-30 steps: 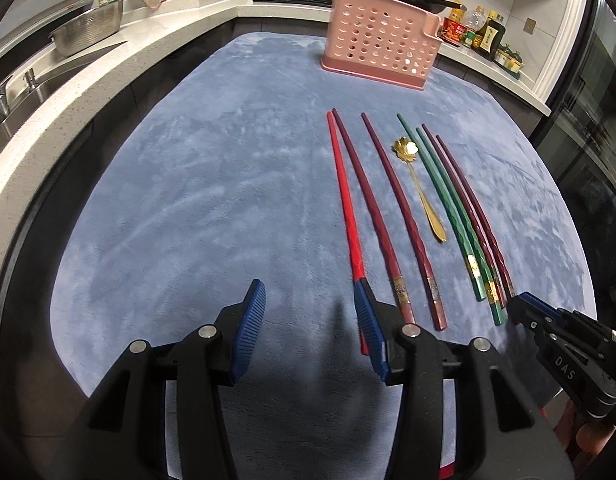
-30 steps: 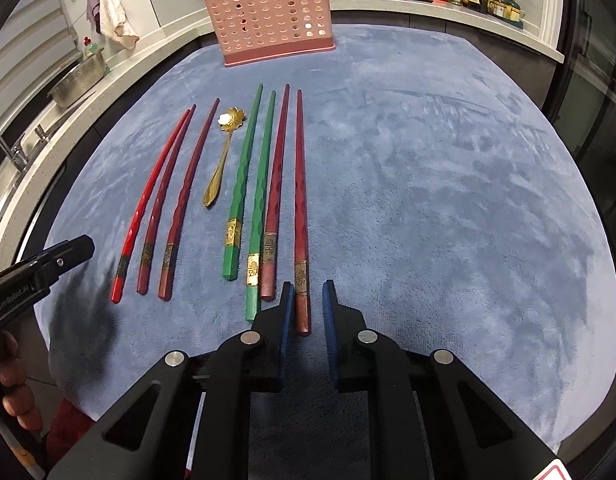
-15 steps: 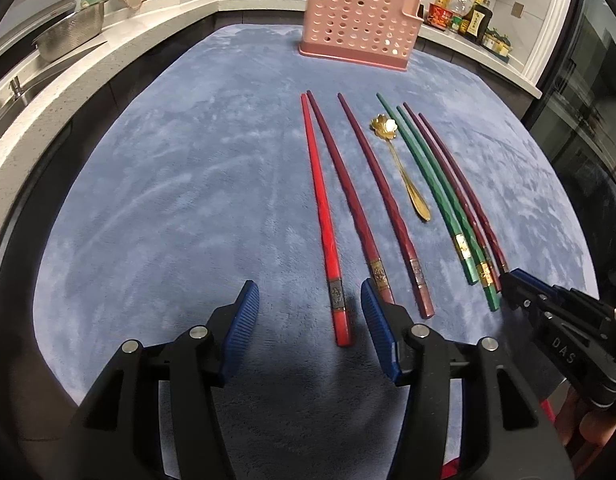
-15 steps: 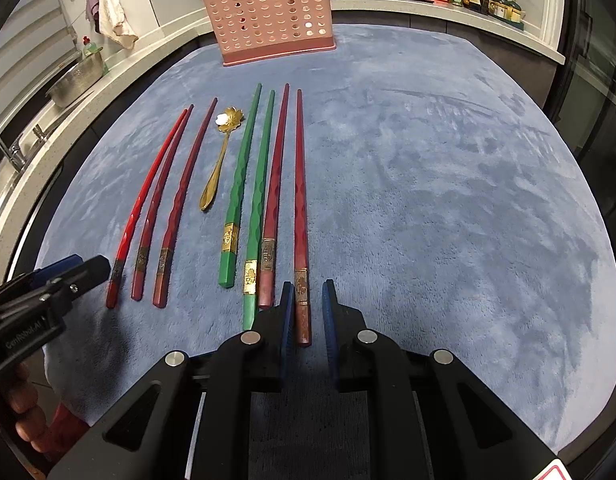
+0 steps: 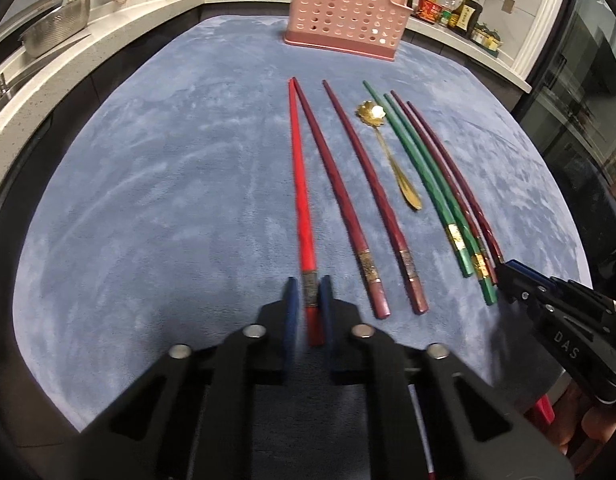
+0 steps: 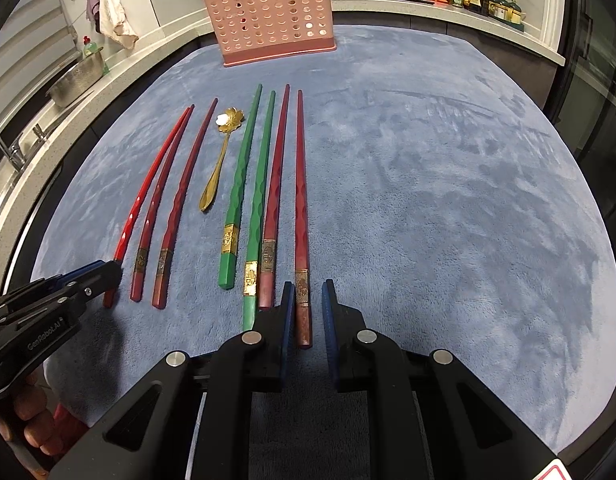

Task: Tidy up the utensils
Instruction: 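Grasp another red chopstick with the left tool while the right tool grasps a dark red chopstick, then carry both held chopsticks up to the pink holder with both tools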

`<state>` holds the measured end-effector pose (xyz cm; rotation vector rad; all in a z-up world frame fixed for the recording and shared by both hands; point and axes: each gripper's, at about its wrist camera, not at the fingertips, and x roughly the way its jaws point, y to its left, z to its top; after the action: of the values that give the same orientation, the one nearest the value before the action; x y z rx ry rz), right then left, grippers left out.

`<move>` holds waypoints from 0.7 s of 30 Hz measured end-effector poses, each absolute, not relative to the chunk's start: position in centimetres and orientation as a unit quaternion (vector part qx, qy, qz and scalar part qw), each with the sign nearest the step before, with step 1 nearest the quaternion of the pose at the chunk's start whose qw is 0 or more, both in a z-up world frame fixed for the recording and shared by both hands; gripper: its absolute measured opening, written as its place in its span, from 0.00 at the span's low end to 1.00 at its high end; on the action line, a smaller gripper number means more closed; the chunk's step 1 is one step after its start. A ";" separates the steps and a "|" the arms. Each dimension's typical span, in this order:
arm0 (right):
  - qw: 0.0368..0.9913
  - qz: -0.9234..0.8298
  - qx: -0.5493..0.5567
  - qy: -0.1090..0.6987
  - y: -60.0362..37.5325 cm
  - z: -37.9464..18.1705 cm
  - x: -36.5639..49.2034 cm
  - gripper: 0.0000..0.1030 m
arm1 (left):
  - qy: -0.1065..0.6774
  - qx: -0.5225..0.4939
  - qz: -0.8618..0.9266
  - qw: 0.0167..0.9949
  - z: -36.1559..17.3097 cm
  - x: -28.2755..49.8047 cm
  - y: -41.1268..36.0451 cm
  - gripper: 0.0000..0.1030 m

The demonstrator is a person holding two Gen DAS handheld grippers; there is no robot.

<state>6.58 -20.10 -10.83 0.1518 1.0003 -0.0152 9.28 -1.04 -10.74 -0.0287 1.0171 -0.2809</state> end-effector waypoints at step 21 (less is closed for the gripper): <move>0.902 -0.007 0.066 0.426 -21.1 -2.4 6.2 0.07 | 0.431 -0.038 -0.103 0.896 -2.2 9.4 2.3 0.07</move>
<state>6.16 -21.11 -2.44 0.1364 0.8812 -0.0145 9.41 2.26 -2.15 -0.0791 0.8932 -0.2139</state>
